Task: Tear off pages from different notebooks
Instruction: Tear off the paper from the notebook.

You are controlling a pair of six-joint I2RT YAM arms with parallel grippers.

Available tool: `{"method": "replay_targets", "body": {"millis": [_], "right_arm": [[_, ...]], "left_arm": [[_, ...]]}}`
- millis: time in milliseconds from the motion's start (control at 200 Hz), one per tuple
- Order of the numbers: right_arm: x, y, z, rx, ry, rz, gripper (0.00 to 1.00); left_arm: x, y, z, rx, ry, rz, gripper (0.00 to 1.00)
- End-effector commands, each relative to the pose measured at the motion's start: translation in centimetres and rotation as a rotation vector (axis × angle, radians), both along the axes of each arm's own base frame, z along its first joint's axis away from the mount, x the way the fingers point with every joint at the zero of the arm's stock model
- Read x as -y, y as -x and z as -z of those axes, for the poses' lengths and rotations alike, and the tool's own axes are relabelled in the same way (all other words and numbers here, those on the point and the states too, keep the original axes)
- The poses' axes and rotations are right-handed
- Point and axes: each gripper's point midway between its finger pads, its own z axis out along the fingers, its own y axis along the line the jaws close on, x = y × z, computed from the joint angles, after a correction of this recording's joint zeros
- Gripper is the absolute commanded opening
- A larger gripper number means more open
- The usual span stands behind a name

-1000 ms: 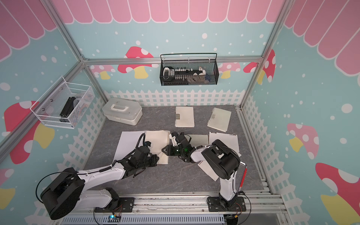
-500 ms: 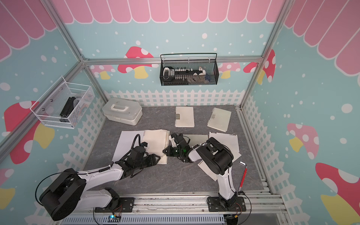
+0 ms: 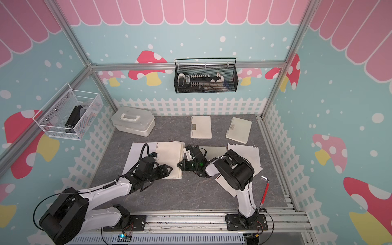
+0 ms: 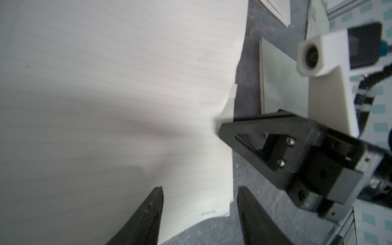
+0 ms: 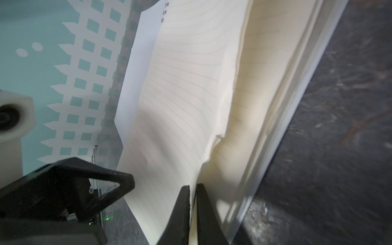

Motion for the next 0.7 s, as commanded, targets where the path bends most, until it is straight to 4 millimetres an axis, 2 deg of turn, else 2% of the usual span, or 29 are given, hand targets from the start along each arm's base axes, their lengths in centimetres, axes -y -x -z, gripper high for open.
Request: {"method": "replay_targets", "body": {"millis": [0,80,245,330,455,530,615,635,695], "right_arm": [[0.4,0.3,-0.8,0.087,-0.017,-0.014,0.05],[0.3,0.0,-2.0,0.158,-0.038,-0.022,0.0],[-0.5,-0.4,-4.4,0.266,-0.073,-0.057,0.0],[-0.4,-0.6,-4.8,0.287,-0.069,-0.057,0.0],[-0.5,-0.7,-5.1,0.3,-0.061,-0.061,0.0],[-0.5,-0.6,-5.1,0.307,-0.047,-0.065,0.0],[-0.5,-0.4,-4.2,0.312,0.005,-0.079,0.0],[-0.6,-0.4,-5.4,0.337,0.002,-0.079,0.0],[-0.7,-0.2,-5.3,0.351,0.041,-0.094,0.0]], "left_arm": [[-0.7,-2.5,-1.7,0.006,-0.01,-0.072,0.58],[-0.4,-4.0,-2.6,0.014,-0.036,-0.076,0.58],[0.9,-6.8,-3.7,0.014,-0.029,-0.071,0.65],[1.5,-8.2,-4.3,0.026,-0.026,-0.074,0.71],[2.3,-10.0,-4.7,0.043,-0.026,-0.069,0.74],[2.3,-10.7,-4.6,0.044,-0.043,-0.073,0.74],[2.5,-11.3,-4.3,0.047,-0.063,-0.066,0.73],[2.6,-11.5,-4.0,0.043,-0.069,-0.06,0.73],[2.8,-11.8,-3.5,0.034,-0.084,-0.047,0.73]]}}
